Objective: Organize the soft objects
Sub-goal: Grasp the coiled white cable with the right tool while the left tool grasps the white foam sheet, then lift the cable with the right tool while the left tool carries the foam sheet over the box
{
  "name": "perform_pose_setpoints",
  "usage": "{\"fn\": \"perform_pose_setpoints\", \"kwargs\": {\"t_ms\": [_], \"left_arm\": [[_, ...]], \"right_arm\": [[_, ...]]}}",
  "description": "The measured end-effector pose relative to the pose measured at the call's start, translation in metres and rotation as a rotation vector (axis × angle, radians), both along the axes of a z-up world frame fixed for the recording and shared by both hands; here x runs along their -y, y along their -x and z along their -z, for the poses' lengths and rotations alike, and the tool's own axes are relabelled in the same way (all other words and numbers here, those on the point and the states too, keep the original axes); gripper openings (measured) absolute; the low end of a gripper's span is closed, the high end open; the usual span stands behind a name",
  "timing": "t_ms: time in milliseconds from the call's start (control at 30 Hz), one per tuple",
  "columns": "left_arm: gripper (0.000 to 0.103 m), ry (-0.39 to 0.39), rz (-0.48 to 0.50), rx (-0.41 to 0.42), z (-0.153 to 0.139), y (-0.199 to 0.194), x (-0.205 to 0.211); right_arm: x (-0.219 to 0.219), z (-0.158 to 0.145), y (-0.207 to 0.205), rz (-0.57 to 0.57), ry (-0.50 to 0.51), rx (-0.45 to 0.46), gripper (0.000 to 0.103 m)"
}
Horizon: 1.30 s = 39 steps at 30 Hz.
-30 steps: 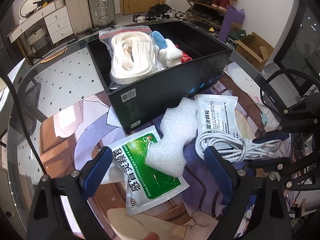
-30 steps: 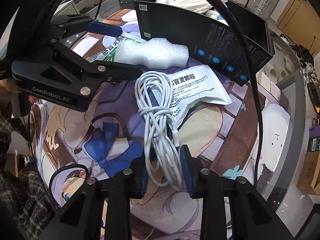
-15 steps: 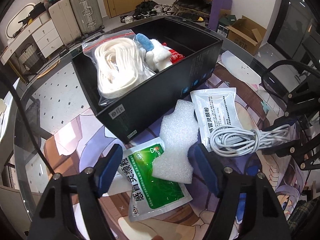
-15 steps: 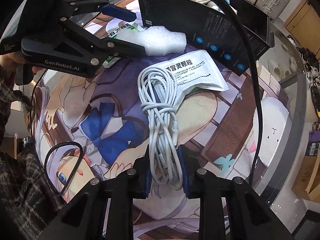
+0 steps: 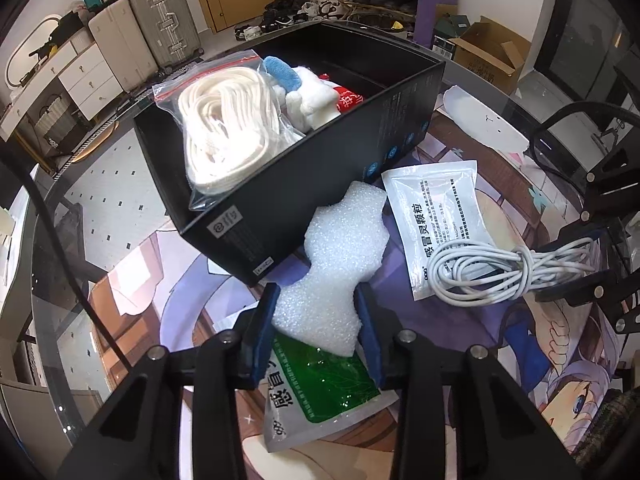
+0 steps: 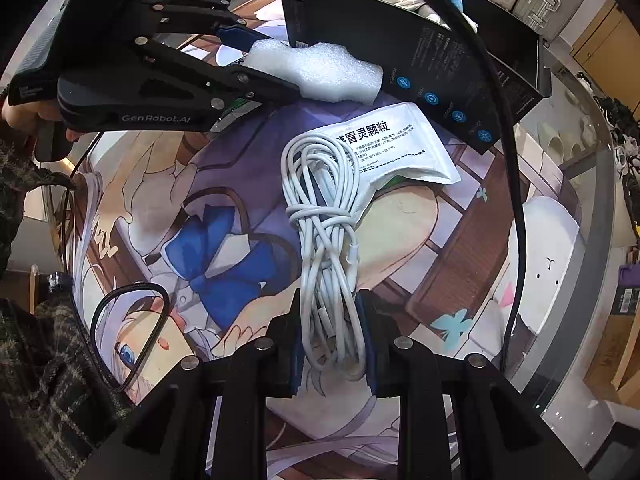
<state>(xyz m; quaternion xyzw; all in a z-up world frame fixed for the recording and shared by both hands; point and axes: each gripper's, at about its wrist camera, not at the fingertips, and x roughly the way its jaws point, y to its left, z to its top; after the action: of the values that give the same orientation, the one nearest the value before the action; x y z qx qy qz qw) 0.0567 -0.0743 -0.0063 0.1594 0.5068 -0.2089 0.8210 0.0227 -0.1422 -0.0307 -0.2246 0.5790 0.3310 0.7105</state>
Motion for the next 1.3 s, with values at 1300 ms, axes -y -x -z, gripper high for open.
{"fn": "perform_pose_setpoints", "kwargs": {"t_ms": [1300], "left_arm": [[0.033, 0.061, -0.056, 0.086, -0.053, 0.034, -0.021]], "right_arm": [[0.039, -0.053, 0.024, 0.077, -0.105, 0.052, 0.018]]}}
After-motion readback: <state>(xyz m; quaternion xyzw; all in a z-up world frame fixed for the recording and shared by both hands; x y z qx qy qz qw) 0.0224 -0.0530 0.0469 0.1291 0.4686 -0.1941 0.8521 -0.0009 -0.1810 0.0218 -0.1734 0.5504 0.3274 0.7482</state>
